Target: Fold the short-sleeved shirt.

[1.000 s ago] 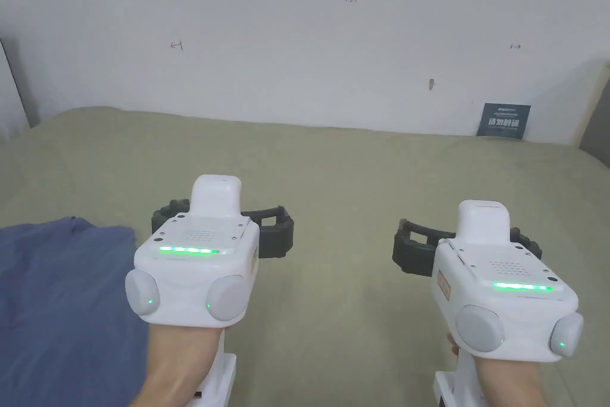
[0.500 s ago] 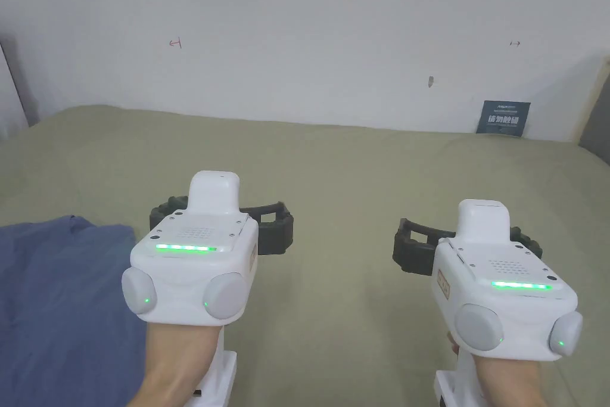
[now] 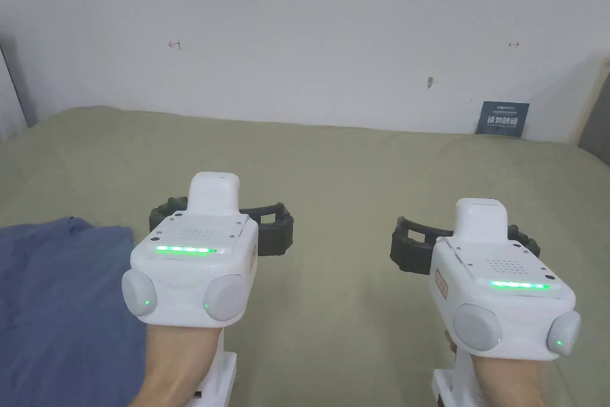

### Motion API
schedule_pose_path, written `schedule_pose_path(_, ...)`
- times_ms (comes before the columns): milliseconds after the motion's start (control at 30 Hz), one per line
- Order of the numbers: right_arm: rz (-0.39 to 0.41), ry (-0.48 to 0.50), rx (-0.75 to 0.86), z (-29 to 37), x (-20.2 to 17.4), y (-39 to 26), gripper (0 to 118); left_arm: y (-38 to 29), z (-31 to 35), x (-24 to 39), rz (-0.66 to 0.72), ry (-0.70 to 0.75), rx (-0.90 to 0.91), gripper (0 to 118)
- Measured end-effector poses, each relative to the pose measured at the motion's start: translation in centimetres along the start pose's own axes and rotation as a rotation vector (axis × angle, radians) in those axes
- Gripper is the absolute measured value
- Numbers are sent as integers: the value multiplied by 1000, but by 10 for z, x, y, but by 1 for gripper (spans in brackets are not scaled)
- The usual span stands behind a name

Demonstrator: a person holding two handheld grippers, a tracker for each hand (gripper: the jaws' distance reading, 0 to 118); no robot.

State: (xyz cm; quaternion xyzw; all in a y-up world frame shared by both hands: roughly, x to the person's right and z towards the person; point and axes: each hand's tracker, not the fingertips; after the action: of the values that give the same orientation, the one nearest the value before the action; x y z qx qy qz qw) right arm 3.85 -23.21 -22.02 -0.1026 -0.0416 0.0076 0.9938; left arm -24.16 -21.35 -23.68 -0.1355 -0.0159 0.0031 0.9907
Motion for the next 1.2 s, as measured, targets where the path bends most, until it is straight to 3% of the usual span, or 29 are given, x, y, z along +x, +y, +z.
schedule_pose_path(1200,4,0,53,5,0,-1,118,-1,0,7,-25,-6,67,118)
